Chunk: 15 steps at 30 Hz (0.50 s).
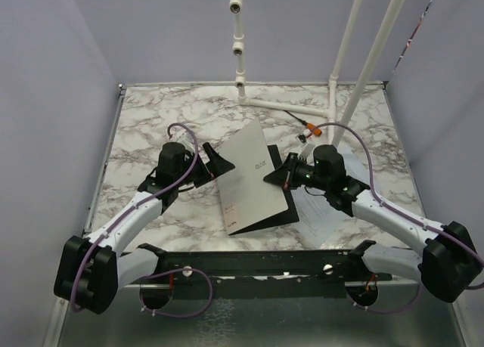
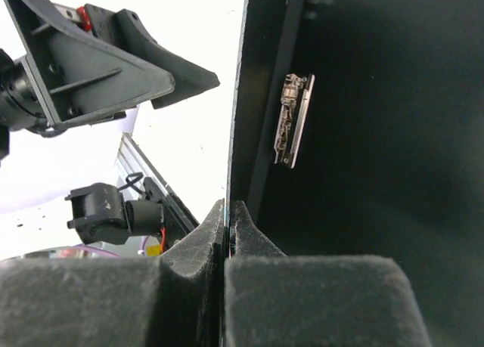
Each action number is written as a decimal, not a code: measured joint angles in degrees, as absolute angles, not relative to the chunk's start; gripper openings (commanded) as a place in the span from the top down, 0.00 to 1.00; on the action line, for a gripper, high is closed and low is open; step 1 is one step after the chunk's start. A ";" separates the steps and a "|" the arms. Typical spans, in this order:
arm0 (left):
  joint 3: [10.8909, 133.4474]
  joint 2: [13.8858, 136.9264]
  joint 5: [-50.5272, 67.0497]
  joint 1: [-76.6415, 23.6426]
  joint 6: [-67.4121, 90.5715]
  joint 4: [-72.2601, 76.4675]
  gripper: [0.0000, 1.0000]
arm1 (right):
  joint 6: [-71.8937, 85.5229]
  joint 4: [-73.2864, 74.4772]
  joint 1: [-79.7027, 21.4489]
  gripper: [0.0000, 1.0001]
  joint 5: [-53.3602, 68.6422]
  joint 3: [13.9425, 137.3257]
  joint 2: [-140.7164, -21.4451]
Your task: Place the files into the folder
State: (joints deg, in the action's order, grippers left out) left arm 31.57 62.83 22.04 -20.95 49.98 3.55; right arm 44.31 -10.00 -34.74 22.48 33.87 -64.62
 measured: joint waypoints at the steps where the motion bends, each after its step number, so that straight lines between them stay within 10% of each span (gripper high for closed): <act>1: 32.82 62.83 22.06 -20.93 49.32 2.37 0.01 | 43.22 -8.12 -35.44 0.99 21.82 35.55 -64.82; 15: 56.18 66.89 22.96 -20.58 41.19 -19.38 0.01 | 32.05 15.55 -47.81 0.99 5.96 59.66 -74.00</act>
